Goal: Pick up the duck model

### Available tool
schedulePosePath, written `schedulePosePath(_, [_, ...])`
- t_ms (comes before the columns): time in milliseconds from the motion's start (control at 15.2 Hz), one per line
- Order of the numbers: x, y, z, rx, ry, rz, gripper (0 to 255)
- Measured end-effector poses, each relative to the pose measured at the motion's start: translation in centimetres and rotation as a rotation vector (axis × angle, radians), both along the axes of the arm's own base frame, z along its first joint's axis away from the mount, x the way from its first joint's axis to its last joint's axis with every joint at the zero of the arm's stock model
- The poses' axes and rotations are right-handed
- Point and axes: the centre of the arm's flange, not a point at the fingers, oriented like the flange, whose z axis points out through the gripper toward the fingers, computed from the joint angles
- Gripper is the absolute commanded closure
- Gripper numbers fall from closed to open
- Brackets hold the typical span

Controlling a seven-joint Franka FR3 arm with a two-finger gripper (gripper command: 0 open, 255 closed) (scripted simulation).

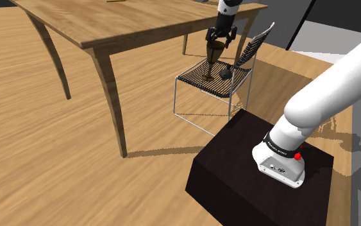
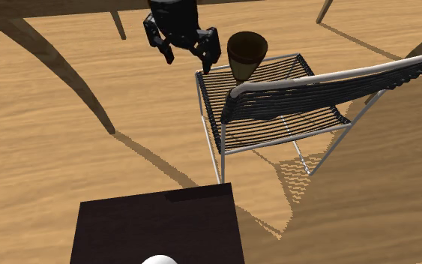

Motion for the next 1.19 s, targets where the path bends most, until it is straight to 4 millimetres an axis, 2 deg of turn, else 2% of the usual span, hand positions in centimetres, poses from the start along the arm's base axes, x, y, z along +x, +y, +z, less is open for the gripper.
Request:
schedulePosePath(132, [1.2, -1.9, -1.7, 0.006, 0.011, -0.056, 0])
schedulePosePath(528, [2.8, -7.8, -6.9, 0.023, 0.046, -0.225, 0])
schedulePosePath(1188, [3.0, -18.3, -16.0, 0.052, 0.102, -0.505, 0])
